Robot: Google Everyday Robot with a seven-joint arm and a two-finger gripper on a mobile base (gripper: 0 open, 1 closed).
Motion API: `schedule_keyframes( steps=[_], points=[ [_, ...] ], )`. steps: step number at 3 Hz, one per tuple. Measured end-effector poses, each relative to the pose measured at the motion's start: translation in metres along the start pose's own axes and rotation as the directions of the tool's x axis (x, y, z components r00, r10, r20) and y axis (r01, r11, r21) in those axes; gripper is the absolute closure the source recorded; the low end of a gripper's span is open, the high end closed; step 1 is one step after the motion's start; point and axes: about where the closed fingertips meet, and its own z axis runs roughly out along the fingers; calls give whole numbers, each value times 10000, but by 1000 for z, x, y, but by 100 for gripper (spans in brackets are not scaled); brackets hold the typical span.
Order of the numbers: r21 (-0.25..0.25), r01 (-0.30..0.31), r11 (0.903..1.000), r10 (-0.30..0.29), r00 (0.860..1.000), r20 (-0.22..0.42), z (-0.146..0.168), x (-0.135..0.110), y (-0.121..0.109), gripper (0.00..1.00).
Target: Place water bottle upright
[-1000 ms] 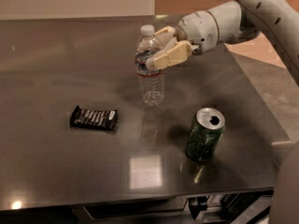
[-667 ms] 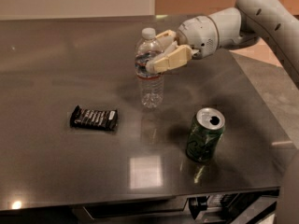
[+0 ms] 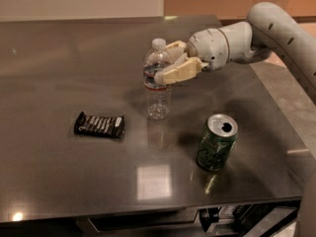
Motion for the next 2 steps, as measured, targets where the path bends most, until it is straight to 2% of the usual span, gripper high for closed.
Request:
schedule_keyframes(
  steps=[1, 2],
  points=[
    [35, 82, 10000, -82, 9999, 69, -1, 7, -1, 84],
    [64, 144, 9999, -145, 9999, 59, -1, 11, -2, 60]
  ],
)
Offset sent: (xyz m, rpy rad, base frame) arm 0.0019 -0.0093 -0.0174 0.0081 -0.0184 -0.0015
